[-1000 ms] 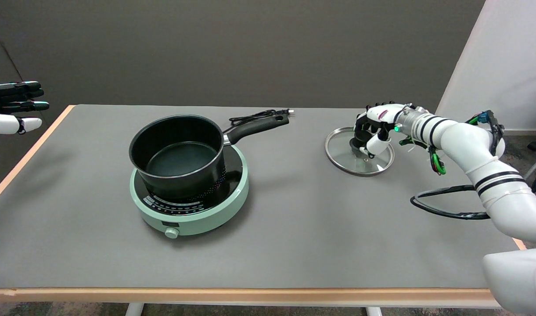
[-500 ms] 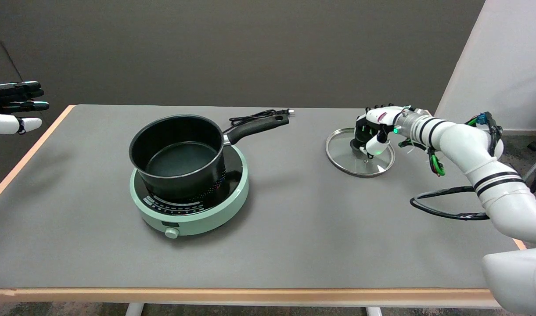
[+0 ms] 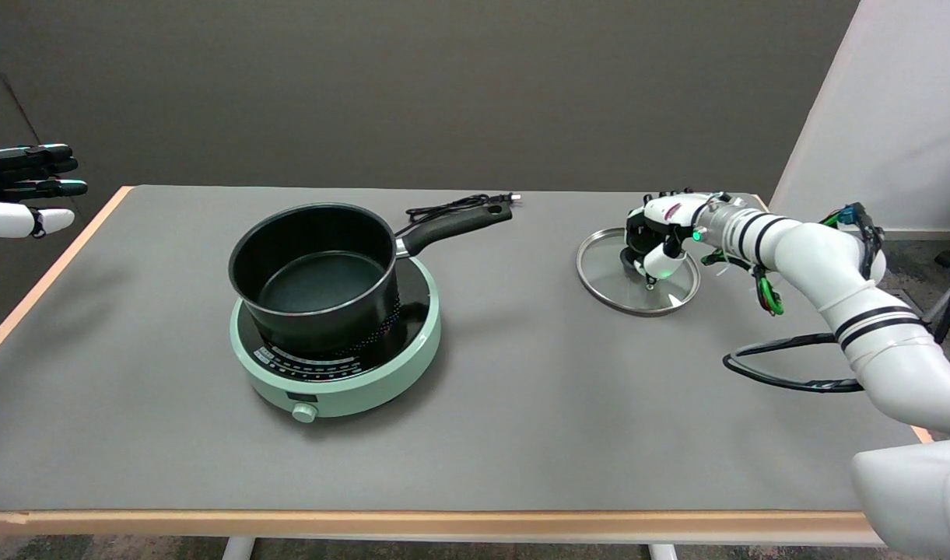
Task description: Pick up the pot lid.
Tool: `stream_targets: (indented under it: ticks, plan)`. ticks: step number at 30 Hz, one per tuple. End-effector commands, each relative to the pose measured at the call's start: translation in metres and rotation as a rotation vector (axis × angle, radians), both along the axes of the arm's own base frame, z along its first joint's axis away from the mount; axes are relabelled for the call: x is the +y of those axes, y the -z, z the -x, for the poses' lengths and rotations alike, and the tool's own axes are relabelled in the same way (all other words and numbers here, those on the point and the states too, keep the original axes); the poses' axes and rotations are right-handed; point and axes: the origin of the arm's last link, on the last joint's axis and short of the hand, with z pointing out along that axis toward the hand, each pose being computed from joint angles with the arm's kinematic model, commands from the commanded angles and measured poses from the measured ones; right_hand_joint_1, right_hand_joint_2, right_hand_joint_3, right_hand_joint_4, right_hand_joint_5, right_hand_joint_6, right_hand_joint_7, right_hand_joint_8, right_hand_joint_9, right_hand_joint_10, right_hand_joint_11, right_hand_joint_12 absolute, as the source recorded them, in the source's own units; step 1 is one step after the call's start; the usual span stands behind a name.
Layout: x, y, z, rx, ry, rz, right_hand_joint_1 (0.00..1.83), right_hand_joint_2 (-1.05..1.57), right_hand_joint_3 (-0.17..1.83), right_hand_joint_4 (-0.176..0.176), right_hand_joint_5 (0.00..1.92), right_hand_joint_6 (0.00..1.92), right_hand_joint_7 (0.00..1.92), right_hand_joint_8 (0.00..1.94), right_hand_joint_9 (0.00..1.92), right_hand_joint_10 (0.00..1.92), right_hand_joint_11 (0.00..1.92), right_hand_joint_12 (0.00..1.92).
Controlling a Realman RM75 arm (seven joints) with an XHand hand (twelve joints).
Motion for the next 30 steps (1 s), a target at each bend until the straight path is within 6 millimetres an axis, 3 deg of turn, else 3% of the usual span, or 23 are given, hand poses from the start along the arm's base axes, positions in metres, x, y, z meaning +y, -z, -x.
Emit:
stream_targets:
  ticks: [1, 5, 6, 7, 17, 18, 19, 20, 21, 25, 27, 28, 29, 30]
  plan:
    - [-0.0019, 0.0051, 0.0011, -0.019, -0.009, -0.01, 0.85, 1.26, 0.22, 0.055, 0.55, 1.63, 0.51, 0.92, 0.52, 1.09, 0.18, 1.17]
    - [-0.0018, 0.0075, 0.0001, 0.002, -0.013, -0.032, 0.84, 1.27, 0.21, 0.05, 0.54, 1.65, 0.51, 0.96, 0.52, 1.12, 0.16, 1.23]
    - [-0.002, 0.008, -0.0005, 0.002, -0.016, -0.035, 1.0, 1.3, 0.16, 0.033, 0.52, 1.72, 0.55, 1.48, 0.53, 1.15, 0.16, 1.27]
    - [-0.0022, 0.0087, -0.0008, 0.001, -0.018, -0.04, 1.03, 1.31, 0.15, 0.029, 0.51, 1.74, 0.55, 1.6, 0.52, 1.17, 0.15, 1.31]
    - [-0.0013, 0.0104, -0.0012, 0.005, -0.025, -0.048, 1.02, 1.34, 0.11, 0.031, 0.48, 1.75, 0.55, 1.63, 0.46, 1.43, 0.0, 1.73]
    - [-0.0014, 0.0106, -0.0016, 0.006, -0.026, -0.049, 1.04, 1.34, 0.12, 0.024, 0.48, 1.75, 0.54, 1.64, 0.47, 1.48, 0.0, 1.73]
    - [-0.0011, 0.0106, -0.002, 0.006, -0.027, -0.049, 1.24, 1.35, 0.06, -0.056, 0.44, 1.75, 0.49, 1.62, 0.56, 1.79, 0.0, 1.71]
    - [-0.0009, 0.0108, -0.0019, 0.007, -0.027, -0.049, 1.4, 1.28, 0.12, 0.037, 0.39, 1.37, 0.47, 1.64, 0.56, 1.81, 0.0, 1.71]
    - [-0.001, 0.011, -0.0023, 0.007, -0.028, -0.05, 1.43, 1.26, 0.14, 0.057, 0.38, 1.3, 0.47, 1.64, 0.56, 1.81, 0.0, 1.72]
    - [-0.0006, 0.0117, -0.0024, 0.006, -0.03, -0.052, 1.43, 1.27, 0.15, 0.058, 0.37, 1.34, 0.46, 1.66, 0.55, 1.83, 0.0, 1.75]
    - [-0.0005, 0.0123, -0.0019, -0.001, -0.031, -0.052, 1.25, 1.25, 0.24, 0.067, 0.36, 1.24, 0.53, 1.7, 0.43, 1.51, 0.0, 1.72]
    - [-0.0007, 0.013, -0.0018, -0.005, -0.032, -0.053, 1.15, 1.1, 0.46, 0.074, 0.4, 1.07, 0.53, 1.36, 0.46, 1.42, 0.0, 1.66]
    - [-0.0008, 0.0133, -0.0024, -0.007, -0.034, -0.053, 1.02, 0.88, 0.79, 0.085, 0.47, 0.85, 0.54, 0.86, 0.51, 1.29, 0.0, 1.56]
    - [-0.0011, 0.014, -0.0036, -0.008, -0.037, -0.054, 1.02, 0.8, 0.81, 0.09, 0.54, 0.65, 0.59, 0.73, 0.54, 1.2, 0.0, 1.5]
